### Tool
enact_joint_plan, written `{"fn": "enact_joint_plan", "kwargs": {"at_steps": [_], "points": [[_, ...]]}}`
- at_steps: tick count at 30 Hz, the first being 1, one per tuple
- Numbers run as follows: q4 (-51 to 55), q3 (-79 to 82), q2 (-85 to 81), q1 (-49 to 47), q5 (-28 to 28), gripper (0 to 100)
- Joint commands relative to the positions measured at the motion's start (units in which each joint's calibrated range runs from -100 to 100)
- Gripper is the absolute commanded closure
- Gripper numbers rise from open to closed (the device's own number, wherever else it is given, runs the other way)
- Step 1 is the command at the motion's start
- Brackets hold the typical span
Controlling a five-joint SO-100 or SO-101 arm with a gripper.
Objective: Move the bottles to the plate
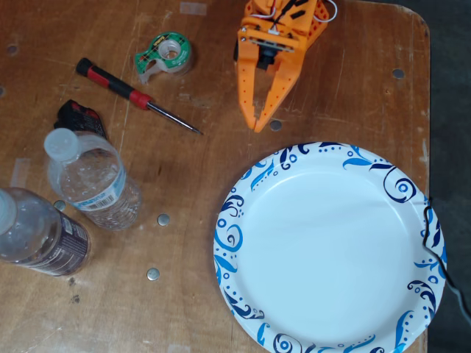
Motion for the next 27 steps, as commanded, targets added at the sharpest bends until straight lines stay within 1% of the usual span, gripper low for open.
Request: {"fn": "enact_joint_plan", "kwargs": {"at_steps": [1,9,11,16,23,27], "points": [[-0.02,0.45,-0.58,-0.05,-0.04,99],[-1.07,0.36,-0.67,0.06,-0.04,99],[-4.03,0.27,-0.67,0.92,-0.09,99],[-16.65,0.36,-0.58,3.40,-0.09,99],[-24.22,0.36,-0.58,7.07,-0.09,99],[-24.91,0.36,-0.58,8.47,-0.04,99]]}}
